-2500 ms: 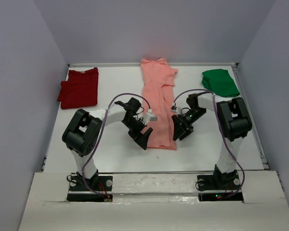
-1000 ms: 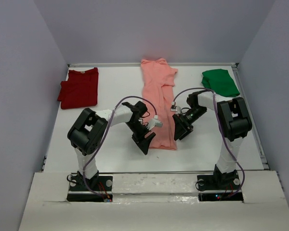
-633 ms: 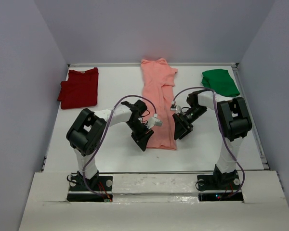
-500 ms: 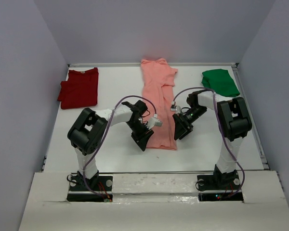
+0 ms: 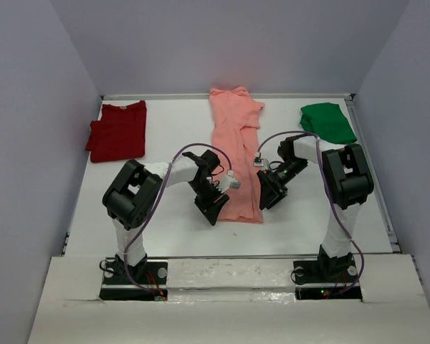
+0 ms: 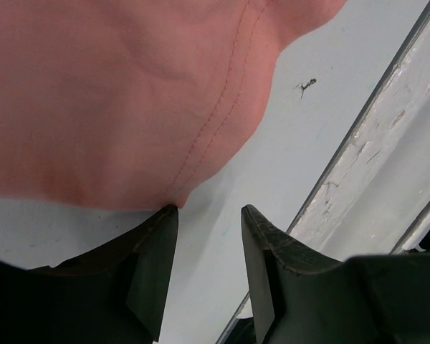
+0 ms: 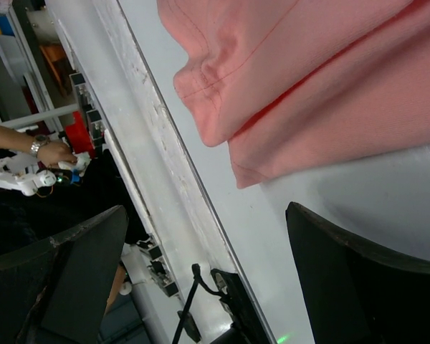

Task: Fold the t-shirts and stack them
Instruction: Grab the bottom of the folded rectangular tshirt with both arms

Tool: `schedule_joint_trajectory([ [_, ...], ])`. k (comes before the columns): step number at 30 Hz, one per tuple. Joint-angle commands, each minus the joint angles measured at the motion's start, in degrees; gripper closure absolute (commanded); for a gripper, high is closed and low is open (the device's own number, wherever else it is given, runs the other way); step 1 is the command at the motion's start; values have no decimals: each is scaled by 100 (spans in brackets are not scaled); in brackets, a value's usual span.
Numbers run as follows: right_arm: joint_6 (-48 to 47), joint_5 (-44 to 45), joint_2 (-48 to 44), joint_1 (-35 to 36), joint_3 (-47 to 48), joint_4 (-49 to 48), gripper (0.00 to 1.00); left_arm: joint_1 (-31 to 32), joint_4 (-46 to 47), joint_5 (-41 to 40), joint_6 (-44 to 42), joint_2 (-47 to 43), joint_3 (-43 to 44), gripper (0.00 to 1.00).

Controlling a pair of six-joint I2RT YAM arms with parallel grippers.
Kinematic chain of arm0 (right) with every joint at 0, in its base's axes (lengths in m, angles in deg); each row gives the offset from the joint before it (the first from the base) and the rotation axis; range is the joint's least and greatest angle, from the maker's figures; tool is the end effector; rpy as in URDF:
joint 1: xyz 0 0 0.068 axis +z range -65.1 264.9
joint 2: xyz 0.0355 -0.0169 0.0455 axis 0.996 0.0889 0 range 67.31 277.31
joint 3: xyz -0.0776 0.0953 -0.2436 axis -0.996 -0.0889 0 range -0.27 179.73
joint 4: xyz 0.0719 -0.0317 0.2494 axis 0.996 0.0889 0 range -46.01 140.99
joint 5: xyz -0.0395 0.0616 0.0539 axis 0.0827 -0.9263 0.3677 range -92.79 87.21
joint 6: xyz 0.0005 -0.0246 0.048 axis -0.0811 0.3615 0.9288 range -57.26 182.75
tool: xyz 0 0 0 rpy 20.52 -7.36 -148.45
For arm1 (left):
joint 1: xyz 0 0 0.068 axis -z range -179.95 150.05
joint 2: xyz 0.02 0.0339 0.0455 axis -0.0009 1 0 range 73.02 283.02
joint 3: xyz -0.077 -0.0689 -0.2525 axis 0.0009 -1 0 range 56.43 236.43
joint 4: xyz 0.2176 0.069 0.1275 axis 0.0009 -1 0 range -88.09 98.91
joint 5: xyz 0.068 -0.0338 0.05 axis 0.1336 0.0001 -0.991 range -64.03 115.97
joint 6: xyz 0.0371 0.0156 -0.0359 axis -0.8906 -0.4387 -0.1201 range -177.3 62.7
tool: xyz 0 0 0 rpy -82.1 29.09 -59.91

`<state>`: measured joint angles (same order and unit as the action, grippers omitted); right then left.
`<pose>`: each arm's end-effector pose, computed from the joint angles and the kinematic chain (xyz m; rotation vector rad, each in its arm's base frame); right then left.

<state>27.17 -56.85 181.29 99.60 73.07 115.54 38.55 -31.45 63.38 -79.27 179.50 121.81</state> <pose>0.2988 0.1082 0.1529 0.8700 -2.4667 -1.3982 0.2480 -0.2249 0.1497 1.5357 2.4883 -1.0108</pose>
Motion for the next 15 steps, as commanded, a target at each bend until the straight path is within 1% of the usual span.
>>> schedule_joint_trajectory([
  [1, -143, -245, 55, 33, 172, 175, 3, -44, 54, -374, 44, -180, 36, 47],
  [2, -169, -262, 46, 33, 172, 193, 3, -53, 98, -418, 97, -154, 10, 49],
  [9, -319, -254, 37, 33, 101, 351, 3, -80, 274, -691, 255, -13, 106, 52],
  [12, -345, -245, 37, 33, 119, 351, 3, -97, 300, -769, 308, 22, 159, 58],
  [15, -345, -263, 37, 33, 119, 360, 3, -124, 327, -867, 352, 5, 194, 59],
])
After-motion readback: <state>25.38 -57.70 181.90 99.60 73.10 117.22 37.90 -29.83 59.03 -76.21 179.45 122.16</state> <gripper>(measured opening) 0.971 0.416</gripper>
